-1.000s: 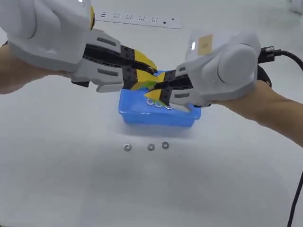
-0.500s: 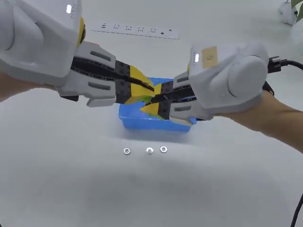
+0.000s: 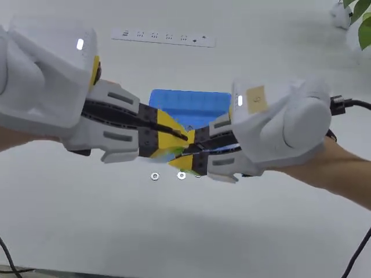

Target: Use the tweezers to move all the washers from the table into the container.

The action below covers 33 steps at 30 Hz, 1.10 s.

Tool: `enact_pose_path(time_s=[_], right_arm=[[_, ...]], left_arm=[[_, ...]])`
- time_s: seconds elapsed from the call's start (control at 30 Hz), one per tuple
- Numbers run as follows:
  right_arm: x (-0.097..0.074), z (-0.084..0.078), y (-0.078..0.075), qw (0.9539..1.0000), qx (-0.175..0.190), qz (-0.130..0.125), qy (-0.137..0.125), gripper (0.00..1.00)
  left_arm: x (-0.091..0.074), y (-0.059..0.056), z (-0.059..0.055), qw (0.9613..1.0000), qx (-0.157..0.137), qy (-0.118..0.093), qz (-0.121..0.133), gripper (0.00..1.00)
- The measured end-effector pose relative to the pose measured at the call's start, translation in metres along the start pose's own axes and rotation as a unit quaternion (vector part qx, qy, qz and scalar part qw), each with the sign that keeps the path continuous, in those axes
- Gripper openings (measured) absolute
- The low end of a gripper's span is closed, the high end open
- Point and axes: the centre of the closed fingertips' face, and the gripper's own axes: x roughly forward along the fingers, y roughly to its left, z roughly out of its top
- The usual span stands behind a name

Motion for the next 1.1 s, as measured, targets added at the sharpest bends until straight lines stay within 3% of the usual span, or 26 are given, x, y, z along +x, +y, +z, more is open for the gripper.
enact_pose_path(time_s=[0.27,0.53,0.83,1.1], right_arm=[[0.008,-0.008,0.028,0.9996,0.021,0.017,-0.003,0.1],[0.016,-0.015,0.036,0.9991,0.032,0.027,0.002,0.1],[0.035,-0.014,0.028,0.999,0.025,0.036,0.004,0.1],[0.055,-0.012,0.005,0.9995,0.021,0.025,0.002,0.1]], left_arm=[[-0.001,-0.028,-0.013,0.9997,-0.022,0.008,-0.008,0.06],[0.001,-0.035,-0.024,0.9991,-0.04,0.012,-0.005,0.06],[-0.009,-0.021,-0.041,0.9982,-0.053,0.023,0.013,0.06],[-0.018,0.004,-0.054,0.9975,-0.056,0.03,0.032,0.06]])
